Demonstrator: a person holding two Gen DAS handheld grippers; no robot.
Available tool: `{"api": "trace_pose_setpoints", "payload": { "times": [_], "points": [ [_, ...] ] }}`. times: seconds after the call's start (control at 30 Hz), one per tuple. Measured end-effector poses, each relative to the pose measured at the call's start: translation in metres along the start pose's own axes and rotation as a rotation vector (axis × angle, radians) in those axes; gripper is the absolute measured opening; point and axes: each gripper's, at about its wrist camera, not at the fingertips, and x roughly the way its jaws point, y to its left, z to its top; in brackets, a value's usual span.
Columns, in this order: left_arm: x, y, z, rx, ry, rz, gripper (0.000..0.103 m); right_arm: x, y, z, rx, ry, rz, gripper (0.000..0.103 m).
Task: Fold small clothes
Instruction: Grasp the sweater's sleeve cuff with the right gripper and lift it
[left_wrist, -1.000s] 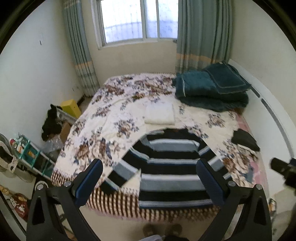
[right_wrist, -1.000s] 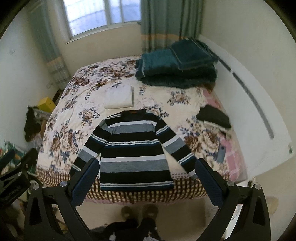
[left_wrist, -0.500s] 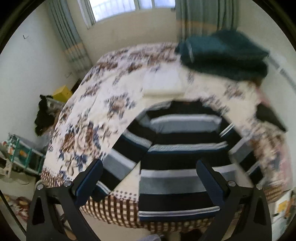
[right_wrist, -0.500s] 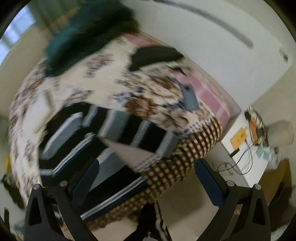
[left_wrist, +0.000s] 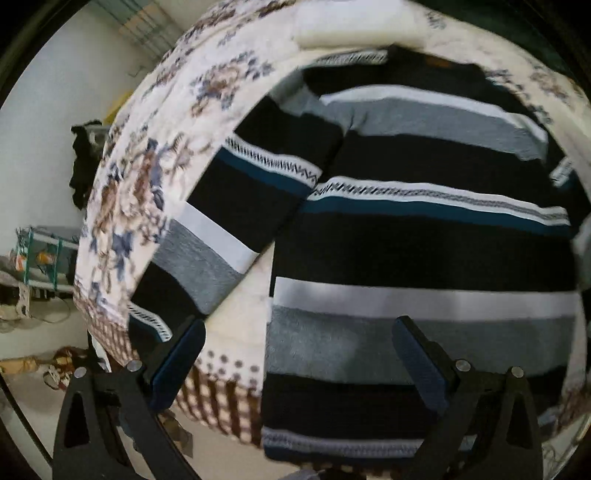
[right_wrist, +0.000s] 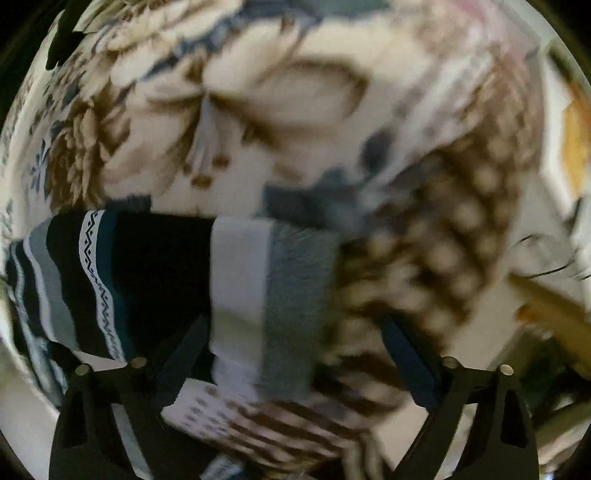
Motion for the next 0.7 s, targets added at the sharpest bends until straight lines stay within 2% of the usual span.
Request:
{"api": "trace_pose_setpoints", "payload": {
  "times": [0.03,0.07,0.1,0.13,0.17,0.3,0.4,0.57,0.7],
  "points": [
    [0.010,-0.001,0.002,-0.013,0.009,-0.008,0.103,0.003,0.003,-0.002,0.001,-0.007,0.009,0.080],
    [0.017,-0.002,0.007,-0.018,0.010,-0.017,0.103,0.003,0.008,-0.003,-0.003,-0.020,0.021,0.063],
    [0.022,-0.006,0.010,-0.020,0.010,-0.023,0.103,0.002,0.011,-0.003,-0.008,-0.028,0.037,0.038],
    [0.027,-0.010,0.012,-0.020,0.009,-0.034,0.103,0.000,0.016,-0.003,-0.018,-0.027,0.070,0.021],
    [0.030,-0.015,0.014,-0.019,0.009,-0.044,0.103,-0.004,0.022,-0.002,-0.034,-0.026,0.102,0.008],
    [0.034,-0.025,0.019,-0.006,0.014,-0.092,0.103,-0.048,0.039,0.008,-0.092,-0.144,0.101,0.008],
    [0.029,-0.030,0.022,-0.015,0.003,-0.127,0.103,-0.103,0.049,0.030,-0.077,-0.251,0.106,0.008],
    [0.021,-0.027,0.030,-0.056,-0.023,-0.176,0.103,-0.158,0.055,0.069,-0.078,-0.347,0.114,0.008],
    [0.021,-0.016,0.033,-0.090,-0.044,-0.182,0.103,-0.189,0.093,0.078,-0.152,-0.385,0.136,0.008]
  ]
}}
